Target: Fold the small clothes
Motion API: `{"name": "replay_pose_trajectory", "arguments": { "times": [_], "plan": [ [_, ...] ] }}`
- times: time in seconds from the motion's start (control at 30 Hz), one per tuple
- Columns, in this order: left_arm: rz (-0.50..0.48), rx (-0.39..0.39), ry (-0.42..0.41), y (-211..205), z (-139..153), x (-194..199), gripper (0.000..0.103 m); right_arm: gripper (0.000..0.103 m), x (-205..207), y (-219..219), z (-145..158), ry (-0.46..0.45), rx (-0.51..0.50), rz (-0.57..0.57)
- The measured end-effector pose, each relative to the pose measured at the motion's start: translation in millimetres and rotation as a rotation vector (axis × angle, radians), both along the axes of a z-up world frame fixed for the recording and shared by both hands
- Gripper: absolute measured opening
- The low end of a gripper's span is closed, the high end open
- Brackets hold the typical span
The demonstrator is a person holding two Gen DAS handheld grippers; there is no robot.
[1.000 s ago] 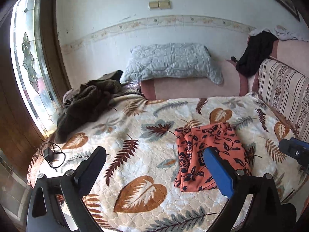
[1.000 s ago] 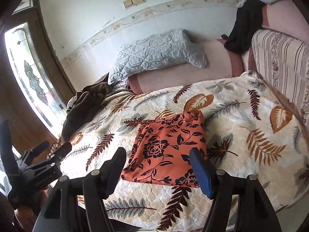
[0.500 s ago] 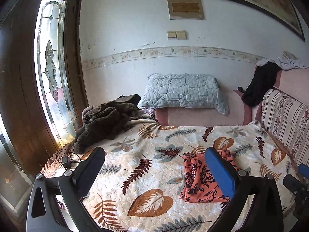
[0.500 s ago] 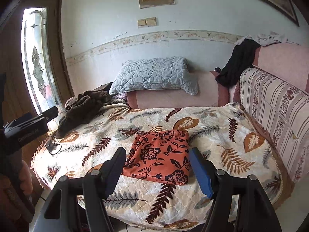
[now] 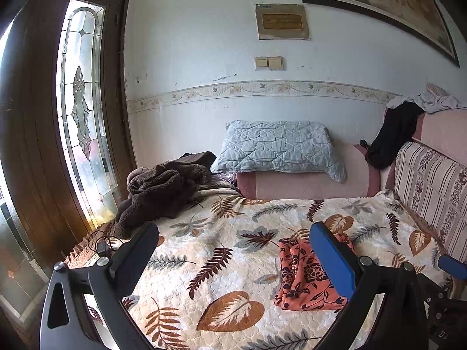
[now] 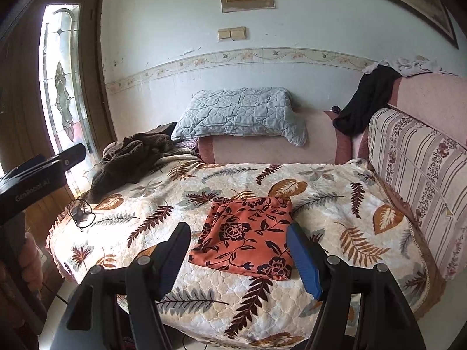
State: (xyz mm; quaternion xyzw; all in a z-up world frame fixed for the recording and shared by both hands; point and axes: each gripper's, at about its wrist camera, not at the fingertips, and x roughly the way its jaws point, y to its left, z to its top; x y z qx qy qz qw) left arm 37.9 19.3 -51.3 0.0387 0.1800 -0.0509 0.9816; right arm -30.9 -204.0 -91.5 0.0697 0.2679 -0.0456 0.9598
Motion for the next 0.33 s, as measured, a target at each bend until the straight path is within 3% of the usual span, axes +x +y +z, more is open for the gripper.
{"name": "replay_pose_trajectory", "arguments": {
  "times": [0.23, 0.33],
  "plan": [
    [-0.105, -0.027, -0.034, -6.7, -5.7, 5.4, 0.103, 0.071, 18.2, -5.7, -13.3, 0.041, 0.018, 0.012],
    [-0.122, -0.052, 0.049, -9.0, -20.0, 33.1, 0.103, 0.071, 34.4, -29.4, -22.1, 0.066, 0.034, -0.029]
  ]
}}
